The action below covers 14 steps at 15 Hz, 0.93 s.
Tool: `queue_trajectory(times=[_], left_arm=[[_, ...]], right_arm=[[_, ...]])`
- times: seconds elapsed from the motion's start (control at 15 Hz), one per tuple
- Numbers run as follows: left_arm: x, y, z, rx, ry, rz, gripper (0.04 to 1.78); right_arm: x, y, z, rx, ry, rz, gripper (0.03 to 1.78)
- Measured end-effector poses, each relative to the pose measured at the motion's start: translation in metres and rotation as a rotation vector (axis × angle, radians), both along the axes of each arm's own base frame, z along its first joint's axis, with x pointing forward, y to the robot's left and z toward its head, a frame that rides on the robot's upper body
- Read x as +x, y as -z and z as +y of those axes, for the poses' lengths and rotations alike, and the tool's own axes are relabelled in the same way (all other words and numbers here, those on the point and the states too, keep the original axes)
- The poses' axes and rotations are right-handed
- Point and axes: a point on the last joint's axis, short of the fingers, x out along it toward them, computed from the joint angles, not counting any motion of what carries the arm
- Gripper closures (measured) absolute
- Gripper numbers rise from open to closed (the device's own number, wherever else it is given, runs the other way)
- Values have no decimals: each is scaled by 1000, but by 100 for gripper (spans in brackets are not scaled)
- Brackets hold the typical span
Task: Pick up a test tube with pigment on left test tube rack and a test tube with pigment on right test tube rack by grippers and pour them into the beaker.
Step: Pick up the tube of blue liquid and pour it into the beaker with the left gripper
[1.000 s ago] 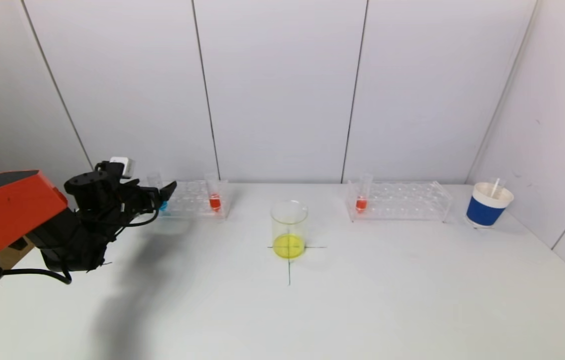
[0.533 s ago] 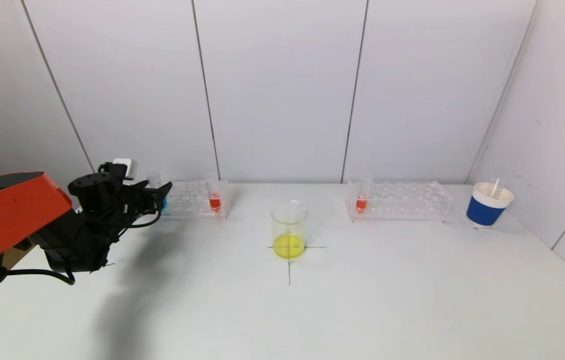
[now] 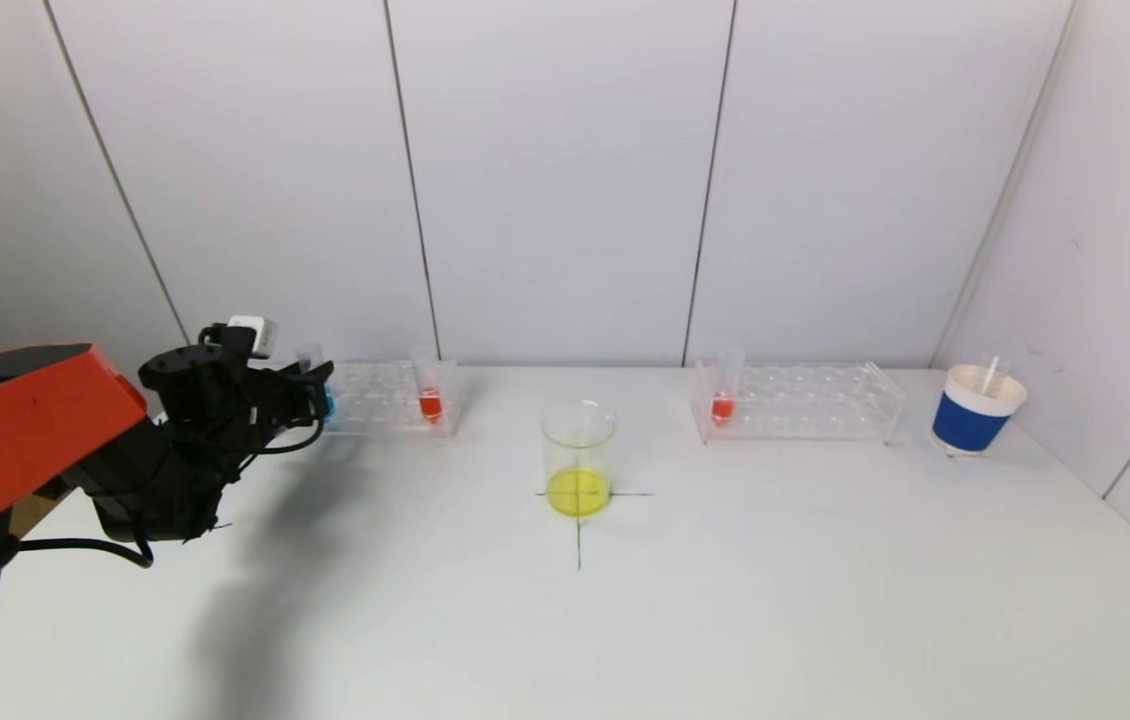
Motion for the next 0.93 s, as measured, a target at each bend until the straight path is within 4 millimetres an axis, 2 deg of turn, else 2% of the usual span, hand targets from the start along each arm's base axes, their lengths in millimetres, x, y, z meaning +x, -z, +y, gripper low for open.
queue_trajectory(times=[0.67,0.93], left_arm=[[0,0,0,-1,-1,1,138],[-1,-6,1,-1,-3,1,138]], right_arm=[[0,0,0,0,0,0,4],[0,0,0,0,0,0,4]])
